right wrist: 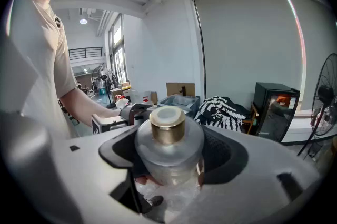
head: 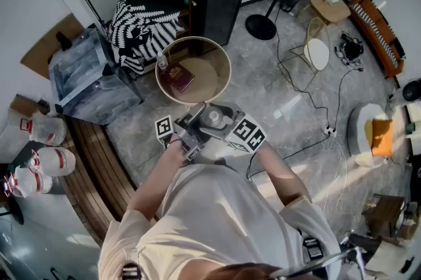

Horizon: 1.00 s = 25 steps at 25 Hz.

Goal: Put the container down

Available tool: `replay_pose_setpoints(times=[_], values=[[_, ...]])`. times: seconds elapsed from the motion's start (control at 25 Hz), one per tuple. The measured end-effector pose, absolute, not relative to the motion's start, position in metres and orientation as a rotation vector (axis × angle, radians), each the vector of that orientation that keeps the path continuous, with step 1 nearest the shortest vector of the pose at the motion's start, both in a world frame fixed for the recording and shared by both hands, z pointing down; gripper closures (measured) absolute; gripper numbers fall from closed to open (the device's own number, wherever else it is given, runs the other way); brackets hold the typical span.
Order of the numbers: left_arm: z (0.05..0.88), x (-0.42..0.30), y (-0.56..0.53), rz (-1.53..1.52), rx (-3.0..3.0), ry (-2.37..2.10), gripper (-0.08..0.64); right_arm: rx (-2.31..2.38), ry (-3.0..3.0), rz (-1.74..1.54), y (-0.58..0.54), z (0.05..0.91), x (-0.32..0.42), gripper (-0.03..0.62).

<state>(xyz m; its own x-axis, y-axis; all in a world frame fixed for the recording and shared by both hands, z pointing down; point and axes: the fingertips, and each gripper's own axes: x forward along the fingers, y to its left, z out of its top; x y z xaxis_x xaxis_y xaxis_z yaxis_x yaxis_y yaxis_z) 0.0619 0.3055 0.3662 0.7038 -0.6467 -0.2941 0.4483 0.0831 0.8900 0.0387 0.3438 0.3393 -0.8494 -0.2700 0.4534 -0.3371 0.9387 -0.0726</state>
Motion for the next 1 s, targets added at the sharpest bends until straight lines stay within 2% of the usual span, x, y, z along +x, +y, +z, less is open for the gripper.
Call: replay_pose_setpoints(times=[1.0], values=[[0.373,0.022,0.290,-0.780,1.238,-0.168,0.253,0.493,-2.624,0.227,0.328,0.346,-0.004,0.252]])
